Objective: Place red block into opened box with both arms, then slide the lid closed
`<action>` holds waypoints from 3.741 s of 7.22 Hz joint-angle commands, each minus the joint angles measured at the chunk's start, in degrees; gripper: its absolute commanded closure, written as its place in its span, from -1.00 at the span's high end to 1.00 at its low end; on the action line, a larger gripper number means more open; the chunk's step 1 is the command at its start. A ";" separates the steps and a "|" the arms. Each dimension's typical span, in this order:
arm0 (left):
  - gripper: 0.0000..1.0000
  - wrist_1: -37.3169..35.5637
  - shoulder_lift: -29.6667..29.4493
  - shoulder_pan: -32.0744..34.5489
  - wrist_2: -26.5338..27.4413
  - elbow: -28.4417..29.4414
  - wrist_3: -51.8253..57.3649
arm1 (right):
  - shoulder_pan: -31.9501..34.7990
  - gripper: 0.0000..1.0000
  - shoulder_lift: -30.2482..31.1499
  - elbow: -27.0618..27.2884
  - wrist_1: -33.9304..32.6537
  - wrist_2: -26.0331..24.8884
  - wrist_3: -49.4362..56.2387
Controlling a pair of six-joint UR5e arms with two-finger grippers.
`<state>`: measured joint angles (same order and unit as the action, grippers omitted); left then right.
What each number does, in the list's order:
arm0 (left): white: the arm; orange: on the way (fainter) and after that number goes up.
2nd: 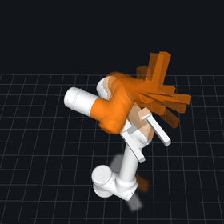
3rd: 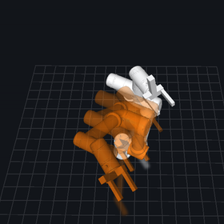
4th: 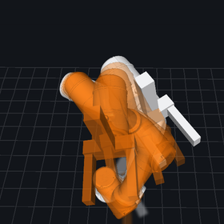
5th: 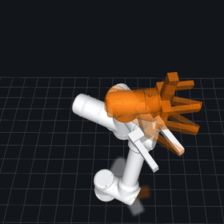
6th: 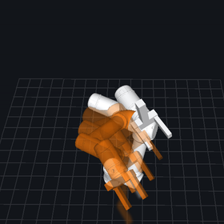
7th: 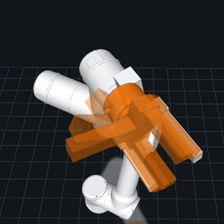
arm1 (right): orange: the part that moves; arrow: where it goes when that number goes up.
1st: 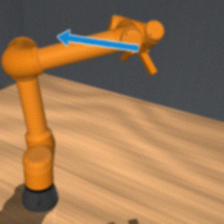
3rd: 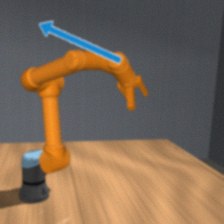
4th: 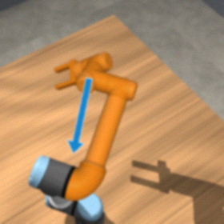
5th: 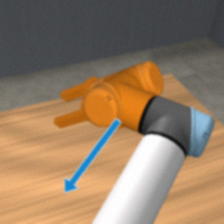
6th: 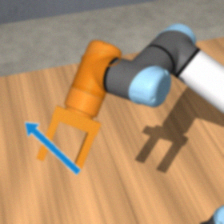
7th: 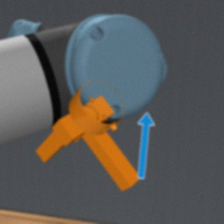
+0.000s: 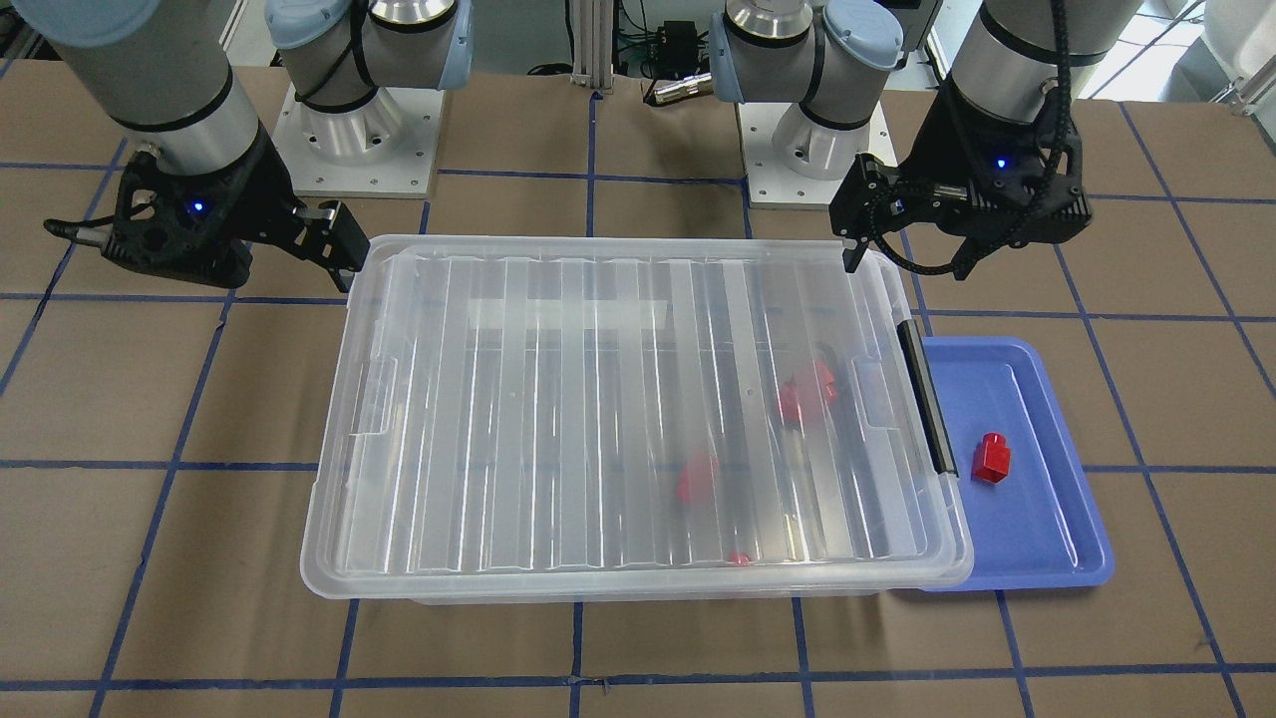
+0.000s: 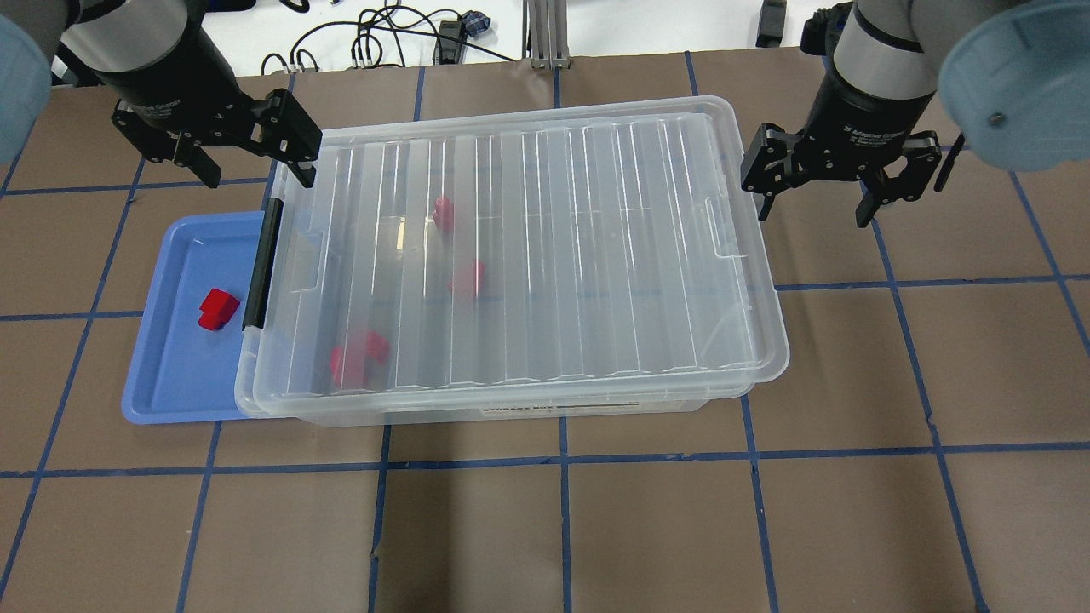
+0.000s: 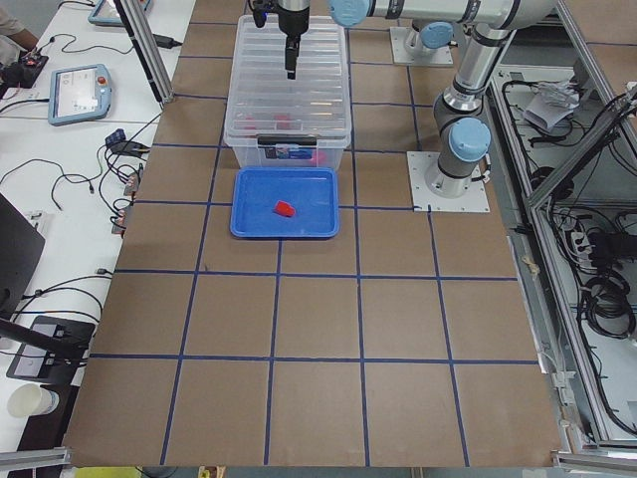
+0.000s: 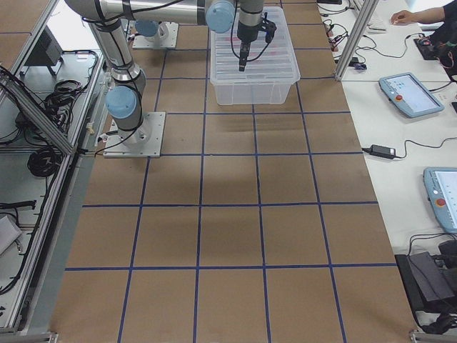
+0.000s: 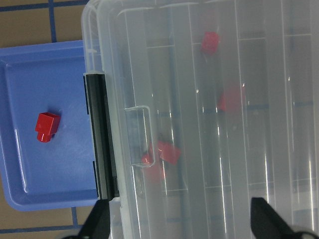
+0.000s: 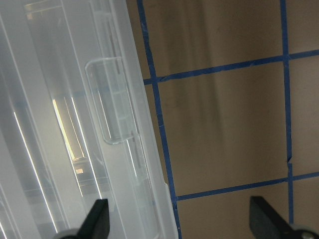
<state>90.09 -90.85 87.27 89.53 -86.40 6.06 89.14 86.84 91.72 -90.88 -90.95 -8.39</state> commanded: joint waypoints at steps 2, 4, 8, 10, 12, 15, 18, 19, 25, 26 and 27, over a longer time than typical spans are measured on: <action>1.00 0.00 -0.11 0.00 0.03 0.00 0.00 | -0.28 1.00 -6.49 -0.48 -4.03 0.16 0.29; 1.00 0.00 -0.37 0.00 -0.14 -0.09 0.00 | -0.54 1.00 -7.74 0.21 -6.41 0.07 0.30; 1.00 -0.17 0.94 0.00 0.30 -1.31 0.97 | -0.54 1.00 -10.81 0.22 -6.41 0.07 0.39; 1.00 -0.44 0.77 0.00 0.30 -1.32 0.97 | -0.72 1.00 -11.61 0.22 -6.41 -0.10 0.48; 1.00 -0.44 0.59 0.00 0.30 -1.41 0.97 | -0.98 1.00 -11.87 0.13 -6.41 -0.10 0.56; 1.00 -1.32 0.07 0.00 0.39 -1.32 0.88 | -4.48 1.00 -11.79 0.04 -6.24 -0.19 3.52; 1.00 -1.23 -0.10 0.09 0.30 -1.23 0.62 | -8.79 1.00 -11.61 -0.22 -6.06 -1.33 10.47; 1.00 -1.23 -0.29 0.09 0.30 -1.23 0.36 | -10.11 1.00 -11.43 -0.31 -6.06 -1.68 12.67; 1.00 -0.88 1.29 0.09 0.74 -1.93 0.97 | -17.23 1.00 -11.34 -0.49 -6.41 -5.89 27.09; 1.00 -0.62 1.38 0.26 1.61 -1.93 0.10 | -18.20 1.00 -11.34 -0.49 -6.85 -5.99 29.28; 1.00 -0.62 1.03 0.35 5.27 -1.76 0.00 | -19.25 1.00 -11.34 -0.57 -6.85 -5.99 31.04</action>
<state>89.37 -89.65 87.51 91.77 -88.29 6.42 71.15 75.51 91.21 -97.58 -96.69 20.28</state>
